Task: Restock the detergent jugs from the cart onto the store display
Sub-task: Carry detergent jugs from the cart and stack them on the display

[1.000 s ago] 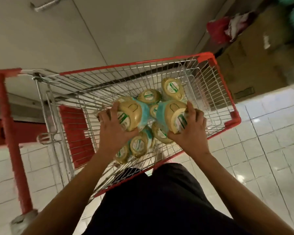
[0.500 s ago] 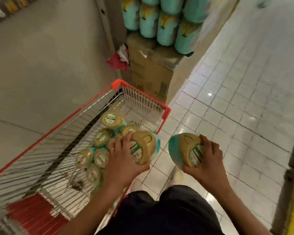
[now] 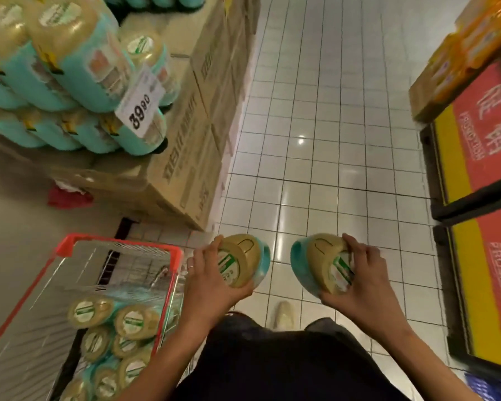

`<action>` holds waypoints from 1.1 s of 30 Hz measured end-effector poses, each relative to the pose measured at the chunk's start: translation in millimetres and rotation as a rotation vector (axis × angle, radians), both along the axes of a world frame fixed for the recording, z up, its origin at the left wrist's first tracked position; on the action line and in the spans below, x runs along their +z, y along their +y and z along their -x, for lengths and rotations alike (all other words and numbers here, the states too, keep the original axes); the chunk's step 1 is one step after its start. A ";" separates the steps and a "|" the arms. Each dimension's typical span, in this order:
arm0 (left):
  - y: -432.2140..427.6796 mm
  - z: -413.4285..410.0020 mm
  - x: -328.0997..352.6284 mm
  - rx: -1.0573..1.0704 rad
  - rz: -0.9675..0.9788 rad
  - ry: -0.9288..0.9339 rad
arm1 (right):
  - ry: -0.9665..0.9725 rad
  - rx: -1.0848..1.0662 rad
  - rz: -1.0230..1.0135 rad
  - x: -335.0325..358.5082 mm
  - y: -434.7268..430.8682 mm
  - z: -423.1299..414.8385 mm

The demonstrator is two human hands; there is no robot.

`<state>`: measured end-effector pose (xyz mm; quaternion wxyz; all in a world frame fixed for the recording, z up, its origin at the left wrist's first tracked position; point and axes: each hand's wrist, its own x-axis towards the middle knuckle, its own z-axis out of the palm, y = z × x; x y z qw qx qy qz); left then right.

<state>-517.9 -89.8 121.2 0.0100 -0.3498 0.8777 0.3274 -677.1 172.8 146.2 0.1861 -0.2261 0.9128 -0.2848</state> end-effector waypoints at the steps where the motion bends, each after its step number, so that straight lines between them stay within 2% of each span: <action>1: -1.9 20.5 0.2 -0.009 0.004 -0.003 | 0.011 0.004 -0.005 1.3 -0.6 18.5; 11: -68.6 221.5 -11.8 0.002 0.034 0.015 | 0.016 0.020 -0.008 -8.1 -67.6 211.6; 22: -205.0 450.9 4.1 0.045 0.035 0.064 | 0.057 0.094 0.012 20.9 -212.4 458.1; 27: -259.6 526.7 17.4 0.123 0.086 0.063 | 0.079 0.253 0.019 26.9 -289.0 559.1; 33: -305.0 593.6 21.2 0.318 0.100 0.028 | 0.086 0.603 0.021 26.7 -398.9 677.8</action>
